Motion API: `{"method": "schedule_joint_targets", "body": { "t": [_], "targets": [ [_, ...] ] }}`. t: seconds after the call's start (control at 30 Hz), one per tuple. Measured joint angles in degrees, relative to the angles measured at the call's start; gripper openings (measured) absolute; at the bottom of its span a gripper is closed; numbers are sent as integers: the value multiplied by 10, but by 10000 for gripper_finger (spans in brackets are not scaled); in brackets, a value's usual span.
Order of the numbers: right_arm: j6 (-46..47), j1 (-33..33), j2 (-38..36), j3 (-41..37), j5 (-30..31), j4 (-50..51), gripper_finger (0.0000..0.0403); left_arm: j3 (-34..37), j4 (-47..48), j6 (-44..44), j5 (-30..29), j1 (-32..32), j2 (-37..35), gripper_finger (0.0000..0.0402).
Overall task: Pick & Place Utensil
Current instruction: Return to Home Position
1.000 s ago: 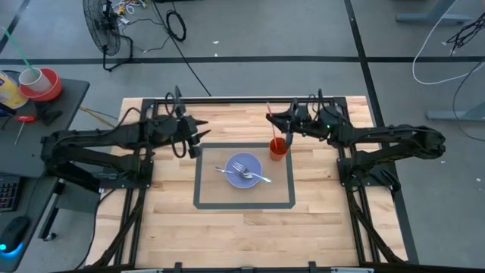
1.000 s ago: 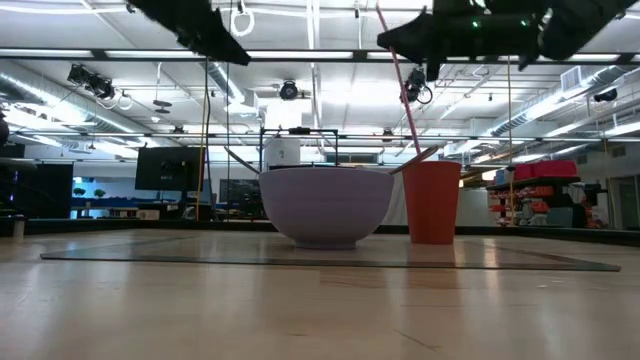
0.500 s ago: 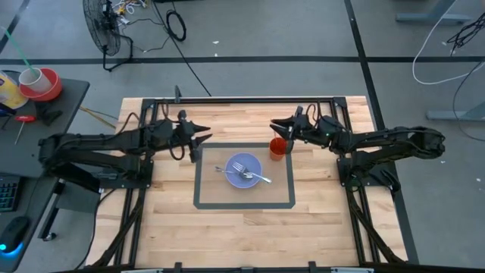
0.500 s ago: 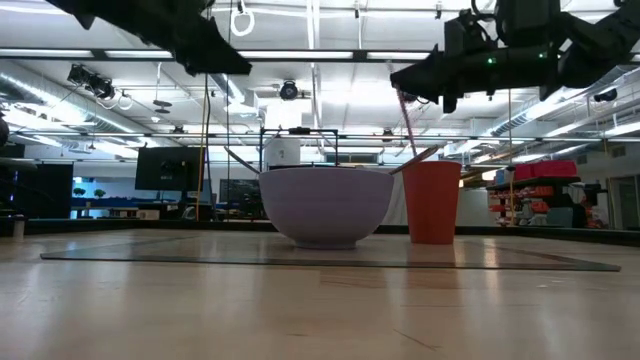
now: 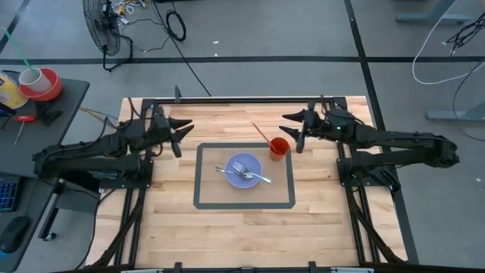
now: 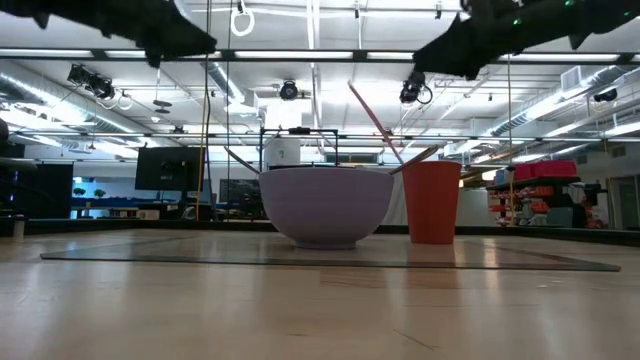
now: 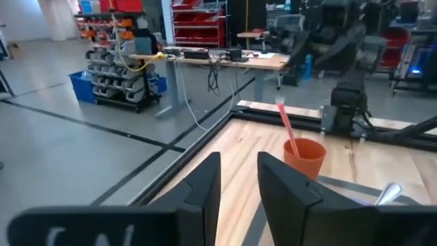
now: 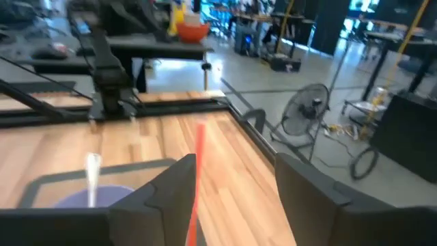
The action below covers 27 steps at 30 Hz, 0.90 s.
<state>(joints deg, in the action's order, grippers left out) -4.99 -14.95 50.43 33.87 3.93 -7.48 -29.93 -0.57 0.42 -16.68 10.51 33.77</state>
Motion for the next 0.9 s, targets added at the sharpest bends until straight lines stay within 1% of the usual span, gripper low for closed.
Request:
{"method": "schedule_joint_targets", "body": {
  "t": [0.13, 0.33, 0.4, 0.5, 0.57, 0.7, 0.77, 0.83, 0.9],
  "targets": [
    [0, 16, -46, -20, -4, -4, 200, 59, -38, -25, 10, 3, -31, 96],
    [26, 64, -87, -100, -4, -87, 170, 128, -130, -26, 77, 3, -47, 87],
    [31, 85, -102, -119, -16, -105, 157, 135, -140, -28, 102, 2, -47, 85],
    [42, 116, -133, -123, -38, -103, 139, 134, -142, -27, 134, 1, -51, 82],
    [43, 136, -163, -123, -53, -88, 128, 130, -147, -17, 140, 1, -57, 82],
    [14, 168, -225, -123, -57, -39, 106, 131, -131, 3, 133, 1, -84, 82],
    [11, 178, -247, -127, -47, -20, 95, 131, -122, 6, 133, 1, -99, 82],
    [13, 186, -264, -148, -44, -28, 85, 136, -120, 18, 148, 1, -110, 82],
    [15, 193, -277, -180, -46, -53, 74, 163, -139, 26, 164, 1, -118, 82]
  ]
}}
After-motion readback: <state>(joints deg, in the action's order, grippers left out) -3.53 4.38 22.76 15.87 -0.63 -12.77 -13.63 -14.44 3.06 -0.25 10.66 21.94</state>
